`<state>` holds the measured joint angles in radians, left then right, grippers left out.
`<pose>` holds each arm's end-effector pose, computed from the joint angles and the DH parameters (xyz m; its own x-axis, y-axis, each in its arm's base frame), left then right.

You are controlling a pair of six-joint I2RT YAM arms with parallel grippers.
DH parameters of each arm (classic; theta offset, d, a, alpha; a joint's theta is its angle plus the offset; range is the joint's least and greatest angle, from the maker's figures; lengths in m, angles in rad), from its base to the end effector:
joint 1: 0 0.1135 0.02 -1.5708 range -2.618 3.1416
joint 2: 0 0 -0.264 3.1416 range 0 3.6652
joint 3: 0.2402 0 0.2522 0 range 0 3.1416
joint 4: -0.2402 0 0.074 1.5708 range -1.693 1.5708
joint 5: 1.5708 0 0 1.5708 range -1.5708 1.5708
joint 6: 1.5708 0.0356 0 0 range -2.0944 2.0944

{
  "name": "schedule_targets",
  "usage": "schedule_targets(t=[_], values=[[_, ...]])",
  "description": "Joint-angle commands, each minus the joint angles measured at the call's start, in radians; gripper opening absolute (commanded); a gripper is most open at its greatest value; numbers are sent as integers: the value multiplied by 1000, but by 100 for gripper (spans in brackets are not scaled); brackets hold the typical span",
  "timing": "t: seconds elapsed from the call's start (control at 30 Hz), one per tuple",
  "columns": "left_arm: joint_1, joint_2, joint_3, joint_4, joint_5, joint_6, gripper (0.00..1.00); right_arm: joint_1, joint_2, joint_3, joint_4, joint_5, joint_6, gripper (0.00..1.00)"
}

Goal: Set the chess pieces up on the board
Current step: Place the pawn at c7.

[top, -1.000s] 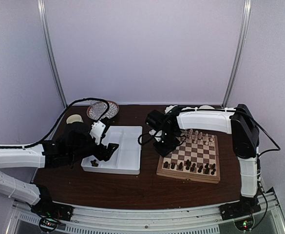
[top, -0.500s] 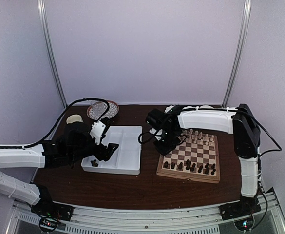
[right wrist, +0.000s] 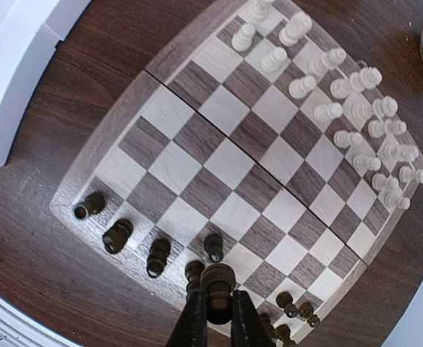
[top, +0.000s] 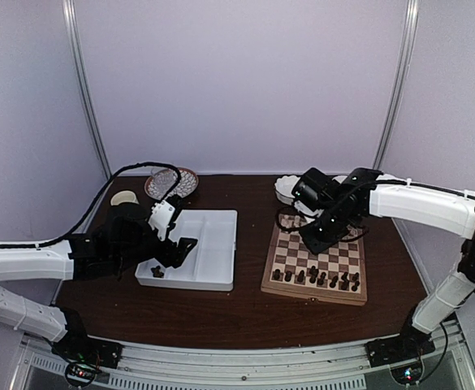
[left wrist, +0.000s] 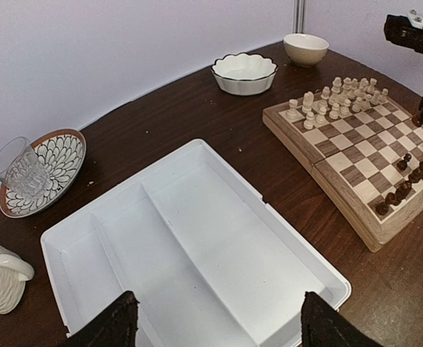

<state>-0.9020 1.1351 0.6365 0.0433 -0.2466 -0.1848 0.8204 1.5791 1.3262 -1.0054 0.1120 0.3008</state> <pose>0.1618 -0.1907 0.2407 -0.3828 0.1970 -0.9026 0.5642 0.8235 -0.0595 0.2129 0.2226 0.2702 -0.8282 -0.4565 -0.3251 -0.4795 0.8775 -0.0105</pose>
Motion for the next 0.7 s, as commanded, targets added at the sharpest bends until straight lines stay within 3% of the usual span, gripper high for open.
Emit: schedule_targets(t=[0.0,0.2,0.67], values=[[5,-23,4,31,13,-7,76,-17,-58,-85,9,41,116,0],[5,-27,2,29,20,-14,76,-36,-126,-169,19,76,184,0],[5,-9,8,30,44,-27,75,-140,-90,-301,100,-68,137,4]])
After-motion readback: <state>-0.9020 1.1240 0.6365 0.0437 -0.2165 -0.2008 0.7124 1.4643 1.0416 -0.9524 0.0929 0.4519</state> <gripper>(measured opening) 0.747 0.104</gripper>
